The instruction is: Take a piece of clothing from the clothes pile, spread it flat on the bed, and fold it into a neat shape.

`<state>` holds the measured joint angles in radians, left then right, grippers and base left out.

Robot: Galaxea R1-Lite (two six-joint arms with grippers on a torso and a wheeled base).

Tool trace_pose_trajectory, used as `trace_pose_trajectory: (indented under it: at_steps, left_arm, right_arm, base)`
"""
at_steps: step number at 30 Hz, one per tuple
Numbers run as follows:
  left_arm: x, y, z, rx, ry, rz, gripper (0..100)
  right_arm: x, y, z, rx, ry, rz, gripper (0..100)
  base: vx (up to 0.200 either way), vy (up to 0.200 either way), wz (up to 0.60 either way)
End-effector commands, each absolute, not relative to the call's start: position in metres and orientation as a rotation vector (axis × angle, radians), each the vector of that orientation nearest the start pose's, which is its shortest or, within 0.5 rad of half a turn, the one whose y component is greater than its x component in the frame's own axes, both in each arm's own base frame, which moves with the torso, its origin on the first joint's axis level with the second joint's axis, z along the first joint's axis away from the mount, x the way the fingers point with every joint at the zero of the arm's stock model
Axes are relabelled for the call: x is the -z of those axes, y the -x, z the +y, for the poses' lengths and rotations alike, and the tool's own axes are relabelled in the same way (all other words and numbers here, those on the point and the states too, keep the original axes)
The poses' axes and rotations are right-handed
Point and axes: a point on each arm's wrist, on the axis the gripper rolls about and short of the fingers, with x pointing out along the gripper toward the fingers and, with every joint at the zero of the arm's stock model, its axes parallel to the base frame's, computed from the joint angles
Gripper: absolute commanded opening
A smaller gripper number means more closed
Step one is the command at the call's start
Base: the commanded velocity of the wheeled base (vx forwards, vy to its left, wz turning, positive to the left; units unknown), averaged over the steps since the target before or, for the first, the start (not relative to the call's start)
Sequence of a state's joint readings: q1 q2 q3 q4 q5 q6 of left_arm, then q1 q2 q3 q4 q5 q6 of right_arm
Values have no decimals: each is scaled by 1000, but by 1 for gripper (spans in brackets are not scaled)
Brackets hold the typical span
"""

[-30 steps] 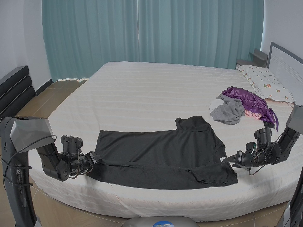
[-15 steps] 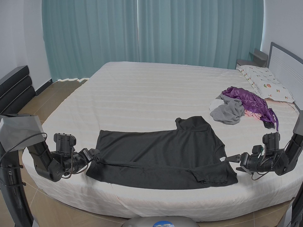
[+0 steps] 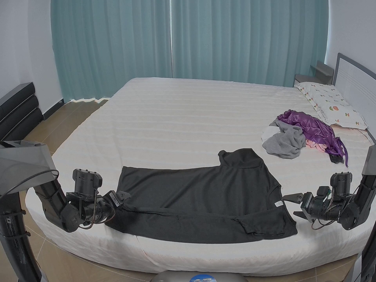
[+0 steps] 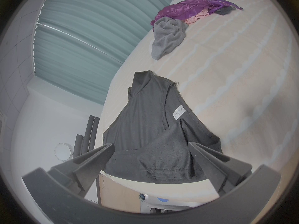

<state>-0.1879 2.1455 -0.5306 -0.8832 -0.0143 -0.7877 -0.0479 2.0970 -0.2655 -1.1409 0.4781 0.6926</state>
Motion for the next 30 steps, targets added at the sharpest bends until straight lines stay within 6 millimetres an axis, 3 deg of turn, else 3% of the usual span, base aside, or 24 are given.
trace_pose_trajectory:
  at_steps: [1, 11, 16, 23, 30]
  left_arm:
    - [-7, -299, -69, -85, 671, 779, 100]
    - [-17, -295, -100, -10, 702, 787, 100]
    - [0, -304, -112, -45, 663, 842, 100]
    - [16, -329, -118, -121, 628, 834, 100]
    - [24, -360, -112, -210, 618, 817, 100]
  right_arm:
    - [4, -254, -2, -146, -846, 843, 100]
    - [9, -254, 1, -148, -847, 864, 100]
    - [10, -254, -1, -136, -865, 868, 100]
    - [17, -257, 0, -125, -886, 887, 100]
    - [18, -257, 1, -133, -882, 872, 100]
  base:
    - [0, 0, 0]
    - [0, 0, 0]
    - [0, 0, 0]
    - [0, 0, 0]
    - [0, 0, 0]
